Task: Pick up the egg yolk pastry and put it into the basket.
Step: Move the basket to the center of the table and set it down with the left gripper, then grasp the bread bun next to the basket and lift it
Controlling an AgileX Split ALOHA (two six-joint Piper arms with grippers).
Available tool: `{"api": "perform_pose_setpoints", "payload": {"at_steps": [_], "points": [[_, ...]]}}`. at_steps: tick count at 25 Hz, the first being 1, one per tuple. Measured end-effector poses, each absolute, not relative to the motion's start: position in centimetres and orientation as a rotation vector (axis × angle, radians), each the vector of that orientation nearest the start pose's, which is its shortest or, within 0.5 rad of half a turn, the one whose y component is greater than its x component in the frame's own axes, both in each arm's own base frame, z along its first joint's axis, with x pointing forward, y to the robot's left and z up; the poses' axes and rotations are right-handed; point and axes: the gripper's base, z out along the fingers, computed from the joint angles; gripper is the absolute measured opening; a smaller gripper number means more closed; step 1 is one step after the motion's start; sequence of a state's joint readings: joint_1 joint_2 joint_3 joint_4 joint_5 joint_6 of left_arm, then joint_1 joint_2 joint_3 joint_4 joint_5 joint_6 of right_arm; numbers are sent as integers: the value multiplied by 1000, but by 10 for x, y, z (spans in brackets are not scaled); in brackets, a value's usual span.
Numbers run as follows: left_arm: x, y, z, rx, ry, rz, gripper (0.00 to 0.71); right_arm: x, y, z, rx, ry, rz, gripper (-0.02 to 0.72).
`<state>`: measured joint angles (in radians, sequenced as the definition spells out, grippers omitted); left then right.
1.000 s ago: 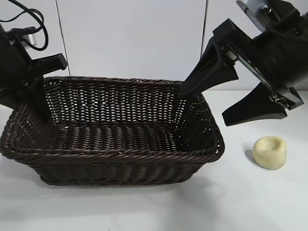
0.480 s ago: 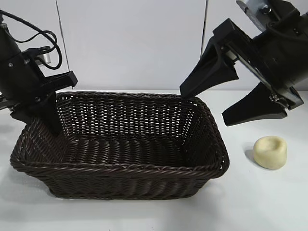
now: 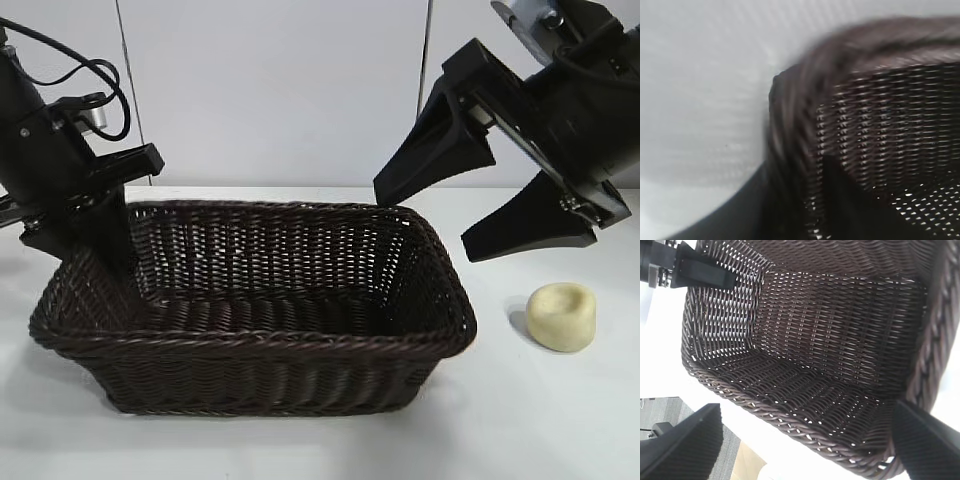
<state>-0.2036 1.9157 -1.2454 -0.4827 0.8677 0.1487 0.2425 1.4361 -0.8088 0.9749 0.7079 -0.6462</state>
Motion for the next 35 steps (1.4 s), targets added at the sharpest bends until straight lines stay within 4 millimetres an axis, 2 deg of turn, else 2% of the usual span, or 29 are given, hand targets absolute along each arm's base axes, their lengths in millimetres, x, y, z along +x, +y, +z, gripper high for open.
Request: {"api": "perform_pose_setpoints", "payload": {"at_steps": [1,3,6,12,17,22,28,35], "points": [[354,-106,173,84,2975,-591,433,249,112,234,-283,2549,895,654],[354,-106,173,84,2975,-591,523,249,112,234,-283,2549,895,654],[353,-106,174,89,2980,-593,573,249,112,234,-283,2549,895,654],[347,-103,193,157,2974,-560,589,249,112,234,-283,2549,895,654],[337,-101,225,197,2914,-555,589,249,112,234,-285,2550,893,654],[330,-94,258,268,2866,-449,589,249,112,234,-285,2550,893,654],[333,-65,260,204,2909,-139,589,249,112,234,-285,2550,893,654],[336,-25,259,56,2941,-69,589,249,112,234,-285,2550,893,654]]}}
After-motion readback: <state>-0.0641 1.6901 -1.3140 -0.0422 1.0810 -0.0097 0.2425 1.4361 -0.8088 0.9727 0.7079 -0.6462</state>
